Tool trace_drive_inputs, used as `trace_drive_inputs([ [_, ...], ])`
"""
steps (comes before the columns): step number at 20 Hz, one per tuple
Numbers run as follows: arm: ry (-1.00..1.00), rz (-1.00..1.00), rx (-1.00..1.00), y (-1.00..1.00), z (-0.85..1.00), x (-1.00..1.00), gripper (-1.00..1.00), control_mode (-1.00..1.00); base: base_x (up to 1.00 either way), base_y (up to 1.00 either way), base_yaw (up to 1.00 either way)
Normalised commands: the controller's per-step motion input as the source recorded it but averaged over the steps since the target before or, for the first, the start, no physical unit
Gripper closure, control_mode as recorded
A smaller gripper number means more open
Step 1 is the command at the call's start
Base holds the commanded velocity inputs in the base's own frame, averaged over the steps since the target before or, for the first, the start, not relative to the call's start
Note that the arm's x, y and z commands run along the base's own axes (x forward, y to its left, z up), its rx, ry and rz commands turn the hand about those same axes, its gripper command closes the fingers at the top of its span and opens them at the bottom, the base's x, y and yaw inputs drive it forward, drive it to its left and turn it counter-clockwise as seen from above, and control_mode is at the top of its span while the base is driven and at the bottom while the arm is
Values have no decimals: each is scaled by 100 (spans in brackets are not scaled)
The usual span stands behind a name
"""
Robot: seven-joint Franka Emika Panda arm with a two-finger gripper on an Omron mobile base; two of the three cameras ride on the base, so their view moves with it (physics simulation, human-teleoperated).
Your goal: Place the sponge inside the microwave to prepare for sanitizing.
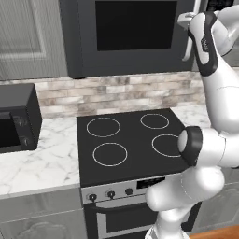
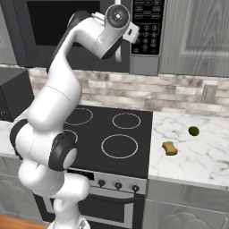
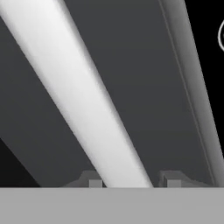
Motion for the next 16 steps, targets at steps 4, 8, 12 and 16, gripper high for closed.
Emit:
trace_drive_inputs([
  [4, -1, 0, 0, 32, 0, -23, 100, -100, 0, 0, 0],
  [8, -5, 0, 0, 33, 0, -41, 100, -100, 0, 0, 0],
  [12, -5, 0, 1, 30, 1, -48, 100, -100, 0, 0, 0],
  [16, -1, 0, 3, 24, 6, -52, 100, -100, 0, 0, 0],
])
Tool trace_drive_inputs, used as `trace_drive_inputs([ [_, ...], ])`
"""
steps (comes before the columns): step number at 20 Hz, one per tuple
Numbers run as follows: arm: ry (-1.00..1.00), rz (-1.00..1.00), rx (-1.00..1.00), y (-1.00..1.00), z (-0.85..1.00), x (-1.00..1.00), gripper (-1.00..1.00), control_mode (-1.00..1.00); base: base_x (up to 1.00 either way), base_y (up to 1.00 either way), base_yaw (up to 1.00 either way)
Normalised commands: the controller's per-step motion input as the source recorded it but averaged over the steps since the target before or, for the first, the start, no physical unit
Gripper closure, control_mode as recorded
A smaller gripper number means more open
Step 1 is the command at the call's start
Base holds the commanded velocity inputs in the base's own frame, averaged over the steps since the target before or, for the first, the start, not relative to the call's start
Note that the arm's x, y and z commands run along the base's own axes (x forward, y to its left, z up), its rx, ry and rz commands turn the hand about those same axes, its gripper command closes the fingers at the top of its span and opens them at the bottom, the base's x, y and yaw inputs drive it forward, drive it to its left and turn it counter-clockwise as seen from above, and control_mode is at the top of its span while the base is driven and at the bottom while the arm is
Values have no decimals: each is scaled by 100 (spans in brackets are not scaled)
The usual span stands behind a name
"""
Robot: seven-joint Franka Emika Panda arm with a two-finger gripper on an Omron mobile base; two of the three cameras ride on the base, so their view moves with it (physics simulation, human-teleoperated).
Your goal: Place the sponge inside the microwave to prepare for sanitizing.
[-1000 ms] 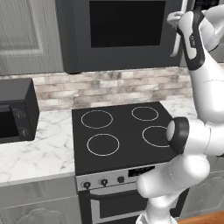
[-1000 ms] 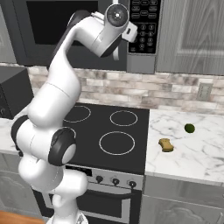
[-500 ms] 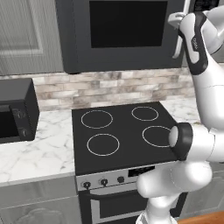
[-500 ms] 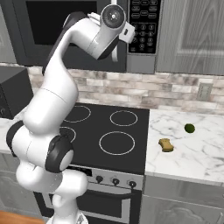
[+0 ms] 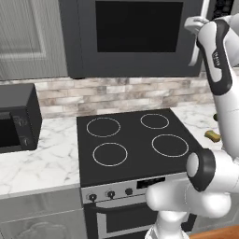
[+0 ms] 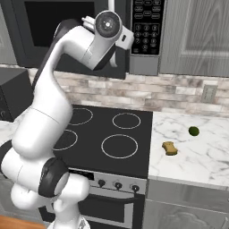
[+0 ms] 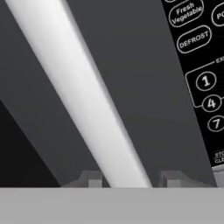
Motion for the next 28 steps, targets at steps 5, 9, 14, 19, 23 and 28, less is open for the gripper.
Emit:
trace_drive_inputs([
  [5, 0, 0, 2, 22, 11, -55, 100, -100, 0, 0, 0],
  [9, 0, 0, 1, 19, 12, -60, 100, -100, 0, 0, 0],
  [14, 0, 0, 0, 12, 18, -68, 100, -100, 0, 0, 0],
  [19, 0, 0, 0, 11, 15, -66, 100, -100, 0, 0, 0],
  [23, 0, 0, 0, 15, 9, -70, 100, -100, 0, 0, 0],
  [28, 0, -1, 0, 18, 8, -73, 100, -100, 0, 0, 0],
])
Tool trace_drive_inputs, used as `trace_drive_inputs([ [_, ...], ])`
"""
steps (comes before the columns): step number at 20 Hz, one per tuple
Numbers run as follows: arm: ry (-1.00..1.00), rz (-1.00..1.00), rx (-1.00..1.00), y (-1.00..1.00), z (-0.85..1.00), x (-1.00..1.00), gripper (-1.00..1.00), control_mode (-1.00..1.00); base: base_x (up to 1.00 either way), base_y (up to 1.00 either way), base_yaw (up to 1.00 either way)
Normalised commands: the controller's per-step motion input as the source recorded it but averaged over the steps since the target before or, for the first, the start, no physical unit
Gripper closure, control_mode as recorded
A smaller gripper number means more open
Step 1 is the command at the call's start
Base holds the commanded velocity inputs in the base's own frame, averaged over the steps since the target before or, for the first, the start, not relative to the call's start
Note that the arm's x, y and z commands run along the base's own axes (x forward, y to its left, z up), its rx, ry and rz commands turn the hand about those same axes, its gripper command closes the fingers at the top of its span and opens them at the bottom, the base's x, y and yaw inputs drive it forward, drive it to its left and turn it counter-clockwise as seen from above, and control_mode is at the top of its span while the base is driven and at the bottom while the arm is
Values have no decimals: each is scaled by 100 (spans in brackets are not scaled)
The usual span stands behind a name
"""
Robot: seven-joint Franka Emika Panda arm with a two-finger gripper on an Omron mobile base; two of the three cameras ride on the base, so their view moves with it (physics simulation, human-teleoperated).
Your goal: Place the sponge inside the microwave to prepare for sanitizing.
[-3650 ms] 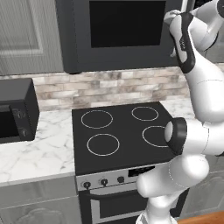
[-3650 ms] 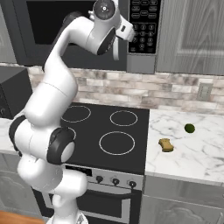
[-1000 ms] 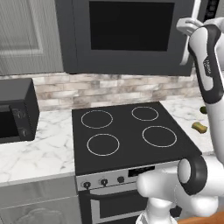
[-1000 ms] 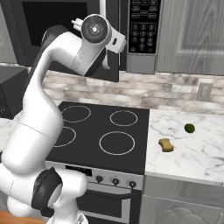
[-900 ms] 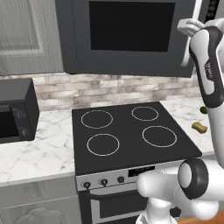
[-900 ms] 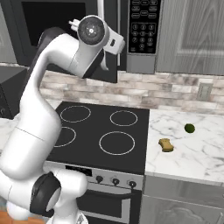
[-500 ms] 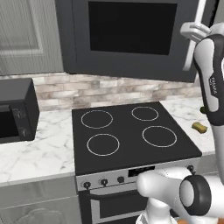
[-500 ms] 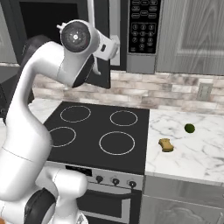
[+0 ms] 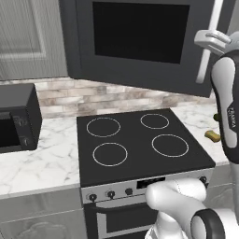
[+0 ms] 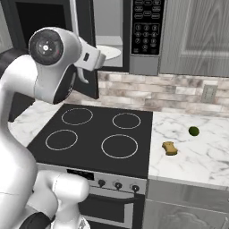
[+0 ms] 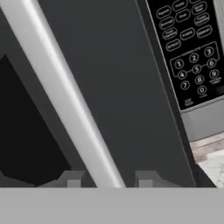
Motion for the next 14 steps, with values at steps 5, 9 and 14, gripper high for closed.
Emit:
trace_drive_inputs([
  [5, 0, -1, 0, 21, 6, -70, 100, -100, 0, 0, 0],
  [9, 0, -1, 0, 29, 3, -64, 100, -100, 0, 0, 0],
  [14, 0, 0, 0, 29, 0, -56, -100, -100, 0, 0, 0],
])
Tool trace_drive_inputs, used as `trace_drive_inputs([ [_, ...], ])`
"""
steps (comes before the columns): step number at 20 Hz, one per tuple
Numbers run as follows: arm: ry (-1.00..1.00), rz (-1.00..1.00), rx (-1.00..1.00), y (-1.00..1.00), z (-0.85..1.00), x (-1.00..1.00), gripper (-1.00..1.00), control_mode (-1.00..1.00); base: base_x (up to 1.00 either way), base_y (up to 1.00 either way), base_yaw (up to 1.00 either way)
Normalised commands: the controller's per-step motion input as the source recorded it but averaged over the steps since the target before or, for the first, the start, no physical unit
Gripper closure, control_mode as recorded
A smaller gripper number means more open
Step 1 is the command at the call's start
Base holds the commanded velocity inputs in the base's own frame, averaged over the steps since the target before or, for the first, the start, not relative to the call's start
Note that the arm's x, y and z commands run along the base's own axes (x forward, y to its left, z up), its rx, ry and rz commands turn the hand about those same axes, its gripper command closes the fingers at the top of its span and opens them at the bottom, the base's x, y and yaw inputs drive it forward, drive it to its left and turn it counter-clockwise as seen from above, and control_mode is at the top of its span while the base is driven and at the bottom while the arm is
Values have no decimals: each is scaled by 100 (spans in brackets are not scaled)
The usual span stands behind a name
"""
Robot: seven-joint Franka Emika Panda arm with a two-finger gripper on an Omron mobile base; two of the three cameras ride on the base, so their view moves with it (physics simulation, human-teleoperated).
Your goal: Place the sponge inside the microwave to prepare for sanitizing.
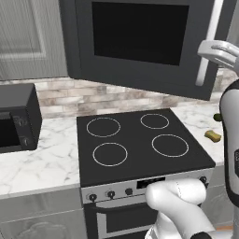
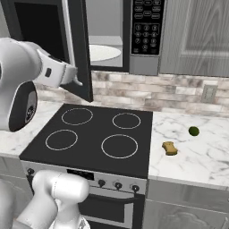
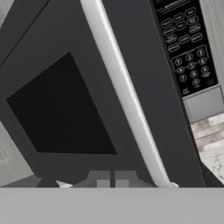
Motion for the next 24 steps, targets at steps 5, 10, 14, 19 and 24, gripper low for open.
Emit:
trace_drive_inputs([
  [5, 5, -1, 0, 15, 0, -31, -100, -100, 0, 0, 0],
  [10, 3, 0, 1, -38, 8, -21, -100, -100, 0, 0, 0],
  [14, 0, 0, 9, -57, 10, -15, -100, -100, 0, 0, 0],
  [19, 0, 0, 18, -56, 7, -10, -100, -100, 0, 0, 0],
  [24, 0, -7, 38, -36, 0, 0, -100, -100, 0, 0, 0],
])
